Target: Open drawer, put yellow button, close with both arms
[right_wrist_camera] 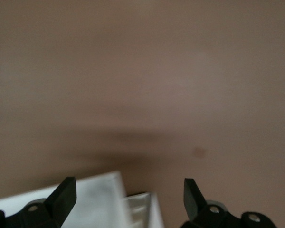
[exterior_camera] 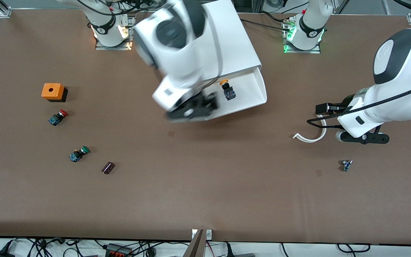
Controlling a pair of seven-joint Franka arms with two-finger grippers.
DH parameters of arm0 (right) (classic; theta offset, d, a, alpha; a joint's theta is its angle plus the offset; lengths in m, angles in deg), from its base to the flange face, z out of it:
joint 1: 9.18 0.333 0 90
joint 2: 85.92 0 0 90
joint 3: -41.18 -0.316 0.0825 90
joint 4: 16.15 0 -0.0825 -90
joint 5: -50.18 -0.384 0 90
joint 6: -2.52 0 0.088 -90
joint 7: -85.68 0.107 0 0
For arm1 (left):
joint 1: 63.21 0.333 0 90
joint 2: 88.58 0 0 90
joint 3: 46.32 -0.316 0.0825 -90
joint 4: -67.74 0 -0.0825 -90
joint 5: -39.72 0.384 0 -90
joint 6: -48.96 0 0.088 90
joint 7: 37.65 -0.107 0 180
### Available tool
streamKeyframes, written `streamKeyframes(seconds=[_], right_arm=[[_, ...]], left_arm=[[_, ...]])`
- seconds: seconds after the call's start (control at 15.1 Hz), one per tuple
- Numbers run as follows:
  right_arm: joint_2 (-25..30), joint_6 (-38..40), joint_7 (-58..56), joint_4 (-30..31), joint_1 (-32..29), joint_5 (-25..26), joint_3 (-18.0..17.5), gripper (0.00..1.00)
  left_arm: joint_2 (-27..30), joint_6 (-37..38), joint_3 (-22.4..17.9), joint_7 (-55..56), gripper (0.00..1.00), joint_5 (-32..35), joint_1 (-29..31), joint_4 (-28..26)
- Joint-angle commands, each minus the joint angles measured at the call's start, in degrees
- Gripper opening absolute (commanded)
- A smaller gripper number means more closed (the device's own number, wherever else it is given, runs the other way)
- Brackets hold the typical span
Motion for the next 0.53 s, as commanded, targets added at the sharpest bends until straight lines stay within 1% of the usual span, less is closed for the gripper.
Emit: streamKeyframes(seconds=[0.0,0.13,0.33,0.46], right_arm=[[0.64,1.75,-7.18,-0.03,-8.35,0.31,-0.79,1.0],[0.73,2.19,-10.79,-0.03,-13.98,-0.48,-0.96,1.0],[0.99,5.26,-17.63,-0.03,-20.57,-0.66,-1.05,1.0],[1.34,5.97,-22.56,-0.03,-23.65,-0.57,-0.7,1.0]], left_arm=[[0.56,-5.53,2.28,4.45,1.0,-0.8,-0.33,-4.96],[0.83,-10.81,3.87,8.66,1.0,-1.5,-0.42,-8.3],[1.0,-21.08,9.31,18.84,1.0,-1.42,-0.5,-14.19],[0.83,-27.41,13.08,25.18,1.0,-0.81,-0.59,-17.35]])
